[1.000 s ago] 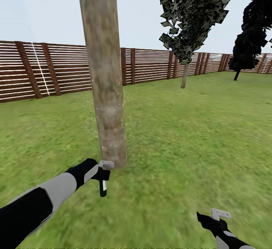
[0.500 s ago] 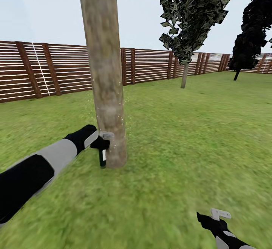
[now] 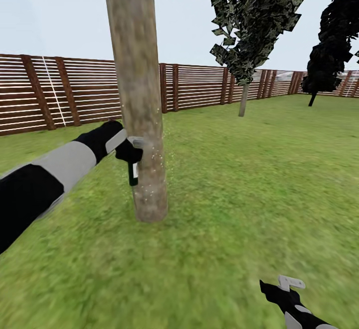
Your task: In the garden, pick up the pesticide atomizer on the floor and spray pesticide onto both trees until each tree trunk is fully covered.
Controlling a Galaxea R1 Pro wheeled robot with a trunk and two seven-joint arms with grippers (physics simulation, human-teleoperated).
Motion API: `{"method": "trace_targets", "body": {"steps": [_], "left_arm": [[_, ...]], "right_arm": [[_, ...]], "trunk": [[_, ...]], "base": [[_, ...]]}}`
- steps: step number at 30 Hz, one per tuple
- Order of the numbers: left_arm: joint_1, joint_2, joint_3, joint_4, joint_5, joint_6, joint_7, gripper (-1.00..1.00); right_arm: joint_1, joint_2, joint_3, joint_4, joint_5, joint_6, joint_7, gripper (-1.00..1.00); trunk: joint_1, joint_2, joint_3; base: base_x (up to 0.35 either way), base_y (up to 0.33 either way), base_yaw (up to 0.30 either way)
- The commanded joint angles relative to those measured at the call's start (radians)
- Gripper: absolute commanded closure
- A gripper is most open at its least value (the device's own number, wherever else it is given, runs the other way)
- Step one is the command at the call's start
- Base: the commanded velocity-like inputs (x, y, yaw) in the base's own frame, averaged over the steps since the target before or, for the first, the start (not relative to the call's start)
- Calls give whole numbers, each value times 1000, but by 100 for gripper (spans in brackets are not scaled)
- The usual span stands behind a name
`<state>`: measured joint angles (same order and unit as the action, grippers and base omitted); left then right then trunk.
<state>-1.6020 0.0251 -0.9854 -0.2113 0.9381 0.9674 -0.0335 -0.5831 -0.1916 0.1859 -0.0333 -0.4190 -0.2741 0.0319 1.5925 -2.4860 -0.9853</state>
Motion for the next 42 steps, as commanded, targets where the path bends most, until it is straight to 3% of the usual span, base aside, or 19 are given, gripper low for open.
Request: {"method": "trace_targets", "body": {"steps": [1, 11, 24, 28, 33, 38, 42], "left_arm": [[-20, 0, -6, -2, 1, 3, -3, 100], [-165, -1, -6, -1, 2, 13, -2, 100], [-174, -1, -14, 10, 5, 12, -3, 100], [-169, -2, -16, 74, 5, 10, -5, 100], [-120, -2, -16, 97, 5, 8, -7, 100], [-5, -2, -16, 97, 3, 1, -7, 100], [100, -2, -16, 96, 1, -45, -8, 100]], "right_arm": [[0, 0, 7, 1, -11, -4, 3, -100], [0, 0, 7, 1, -11, -4, 3, -100], [0, 0, 8, 1, -11, -4, 3, -100], [0, 0, 8, 1, -11, -3, 3, -100], [0, 0, 8, 1, -10, -4, 3, -100], [0, 1, 9, 1, -10, -4, 3, -100], [0, 1, 9, 1, -9, -4, 3, -100]], "trunk": [[0, 0, -1], [0, 0, -1], [0, 0, -1], [0, 0, -1], [0, 0, -1], [0, 0, -1], [0, 0, -1]], "base": [[0, 0, 0], [0, 0, 0], [0, 0, 0], [0, 0, 0], [0, 0, 0], [0, 0, 0], [0, 0, 0]]}}
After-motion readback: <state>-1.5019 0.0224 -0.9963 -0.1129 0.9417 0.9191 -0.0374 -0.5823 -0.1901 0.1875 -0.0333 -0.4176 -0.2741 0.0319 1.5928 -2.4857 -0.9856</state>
